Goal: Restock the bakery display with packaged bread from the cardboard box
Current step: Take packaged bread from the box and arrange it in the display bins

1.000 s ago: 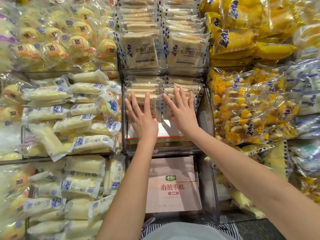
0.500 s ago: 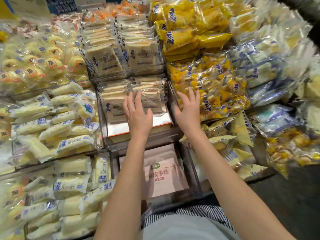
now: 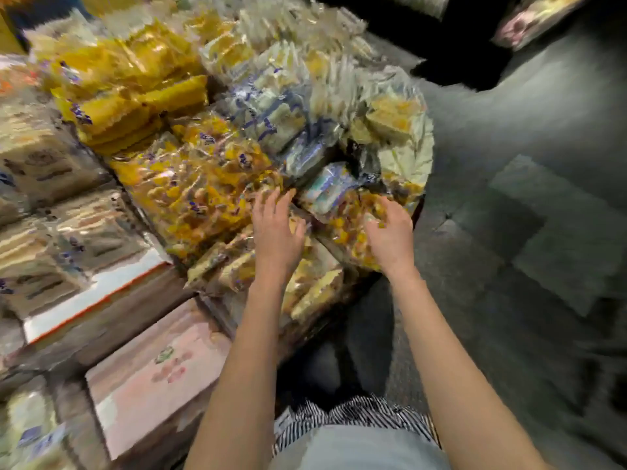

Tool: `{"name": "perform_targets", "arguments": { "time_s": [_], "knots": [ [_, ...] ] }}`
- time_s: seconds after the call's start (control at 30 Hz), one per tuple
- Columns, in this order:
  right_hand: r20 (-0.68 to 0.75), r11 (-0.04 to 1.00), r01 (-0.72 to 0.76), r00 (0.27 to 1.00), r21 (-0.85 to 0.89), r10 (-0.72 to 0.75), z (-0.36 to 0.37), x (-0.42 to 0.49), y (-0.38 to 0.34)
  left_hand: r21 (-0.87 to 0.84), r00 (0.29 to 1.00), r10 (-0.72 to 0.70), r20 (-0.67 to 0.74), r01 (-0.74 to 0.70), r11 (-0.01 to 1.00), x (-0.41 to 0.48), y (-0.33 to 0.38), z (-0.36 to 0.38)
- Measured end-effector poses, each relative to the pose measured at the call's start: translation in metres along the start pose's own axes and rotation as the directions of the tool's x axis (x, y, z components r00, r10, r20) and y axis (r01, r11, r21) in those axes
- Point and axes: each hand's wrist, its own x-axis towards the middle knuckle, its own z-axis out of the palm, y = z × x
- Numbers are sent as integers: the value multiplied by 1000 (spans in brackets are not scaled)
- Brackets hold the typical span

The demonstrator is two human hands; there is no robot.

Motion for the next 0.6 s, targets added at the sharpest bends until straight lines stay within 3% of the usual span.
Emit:
{"name": "perform_targets", "arguments": {
  "time_s": [0.23,0.4,0.6],
  "knots": [
    [-180,977,-214,961,-12,208,-157,7,121,-99,927,290,236,-274,957,-12,162,130],
    [-363,911,-391,836,135,412,-249,-14,191,-213,760,528,379,-484,849,-29,268,196],
    [-503,824,-514,661,237,557,-331,-48,259,-318,566,646,511,-574,755,-55,372,275]
  ]
}}
